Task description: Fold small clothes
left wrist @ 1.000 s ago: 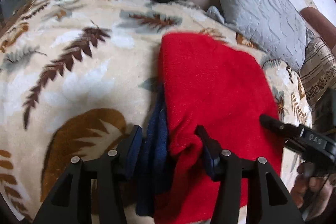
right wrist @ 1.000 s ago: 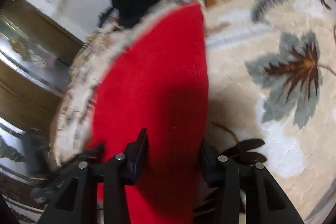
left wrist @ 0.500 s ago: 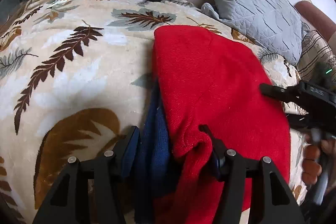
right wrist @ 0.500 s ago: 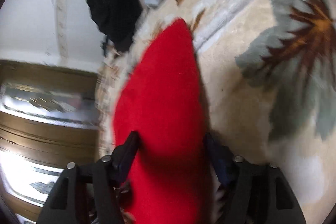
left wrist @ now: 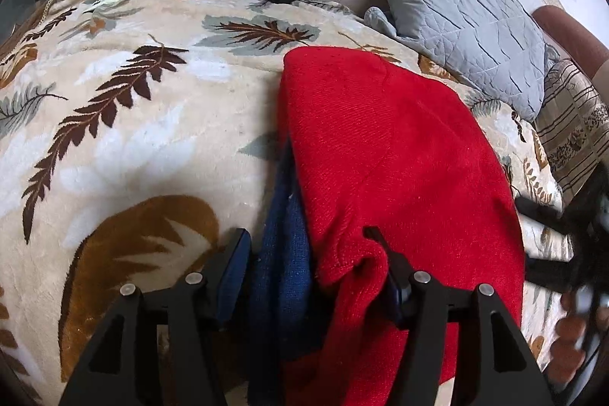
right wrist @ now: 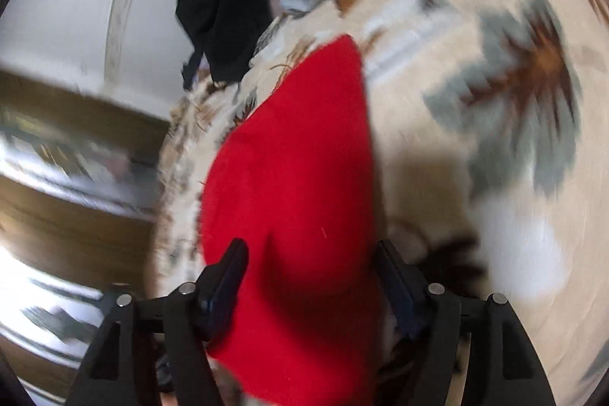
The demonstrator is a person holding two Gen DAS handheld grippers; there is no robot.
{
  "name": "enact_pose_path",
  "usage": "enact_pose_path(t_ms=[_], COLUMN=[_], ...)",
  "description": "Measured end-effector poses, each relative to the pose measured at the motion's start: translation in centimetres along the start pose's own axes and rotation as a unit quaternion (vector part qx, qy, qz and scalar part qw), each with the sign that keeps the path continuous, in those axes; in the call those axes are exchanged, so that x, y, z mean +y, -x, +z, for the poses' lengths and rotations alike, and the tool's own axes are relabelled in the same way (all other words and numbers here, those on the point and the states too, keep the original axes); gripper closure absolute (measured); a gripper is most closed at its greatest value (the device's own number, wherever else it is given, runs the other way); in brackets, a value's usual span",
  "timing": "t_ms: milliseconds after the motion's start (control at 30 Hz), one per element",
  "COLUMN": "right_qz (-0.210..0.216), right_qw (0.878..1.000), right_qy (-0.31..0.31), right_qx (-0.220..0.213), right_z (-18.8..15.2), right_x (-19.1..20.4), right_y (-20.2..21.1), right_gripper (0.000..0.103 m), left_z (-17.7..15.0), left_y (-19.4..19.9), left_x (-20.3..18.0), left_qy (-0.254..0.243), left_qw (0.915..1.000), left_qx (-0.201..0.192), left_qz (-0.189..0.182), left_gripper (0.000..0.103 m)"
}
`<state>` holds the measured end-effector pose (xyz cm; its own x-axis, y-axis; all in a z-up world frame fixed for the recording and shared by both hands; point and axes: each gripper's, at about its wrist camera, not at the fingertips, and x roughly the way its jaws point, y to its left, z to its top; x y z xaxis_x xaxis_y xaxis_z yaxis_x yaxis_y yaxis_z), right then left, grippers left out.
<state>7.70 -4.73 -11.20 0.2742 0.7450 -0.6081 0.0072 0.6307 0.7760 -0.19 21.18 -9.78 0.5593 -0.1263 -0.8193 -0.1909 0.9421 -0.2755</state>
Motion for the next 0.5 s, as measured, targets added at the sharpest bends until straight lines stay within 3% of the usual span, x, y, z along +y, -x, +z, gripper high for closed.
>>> enact_pose_path(t_ms=[33, 100, 133, 200, 267, 300, 333, 400, 500], right_qz=[-0.001, -0.023, -0.059, -0.140, -0.196, -0.208, -0.207, -0.170, -0.140], right_qw=[1.000, 0.998, 0.995, 0.979, 0.957, 0.952, 0.954, 0.969, 0.977], right_qy=[-0.002, 0.023, 0.061, 0.149, 0.215, 0.224, 0.217, 0.182, 0.158], right_qx=[0.013, 0.054, 0.043, 0.022, 0.000, 0.002, 0.002, -0.002, 0.005], right_z=[-0.5, -1.5, -2.2, -3.3, -4.5, -4.8, -4.8, -4.3, -3.8], right_x=[-0.3, 0.2, 1.5, 5.1, 7.7, 7.7, 7.1, 5.7, 5.2], right_y=[-0.5, -2.1, -1.9, -1.8, -2.4, -2.8, -3.2, -2.5, -1.9], right_gripper=[0.030, 0.045, 0.049, 0.055, 0.057, 0.057, 0.056, 0.055, 0.046], left_z=[0.0, 0.0, -0.1, -0.2, -0.2, -0.2, -0.2, -0.3, -0.2], left_y=[0.0, 0.0, 0.0, 0.1, 0.1, 0.1, 0.1, 0.2, 0.1], left_x=[0.1, 0.2, 0.3, 0.4, 0.5, 0.5, 0.4, 0.3, 0.4], left_qy=[0.003, 0.006, 0.007, 0.010, 0.012, 0.011, 0.009, 0.007, 0.010], left_qw=[1.0000, 1.0000, 1.0000, 0.9999, 0.9999, 0.9999, 0.9999, 1.0000, 0.9999], left_qx=[0.001, 0.002, 0.002, 0.001, 0.002, 0.002, 0.001, -0.002, 0.000], left_qz=[-0.002, -0.005, -0.006, -0.006, -0.007, -0.007, -0.006, -0.004, -0.006], left_gripper=[0.040, 0.039, 0.039, 0.039, 0.039, 0.039, 0.039, 0.038, 0.038])
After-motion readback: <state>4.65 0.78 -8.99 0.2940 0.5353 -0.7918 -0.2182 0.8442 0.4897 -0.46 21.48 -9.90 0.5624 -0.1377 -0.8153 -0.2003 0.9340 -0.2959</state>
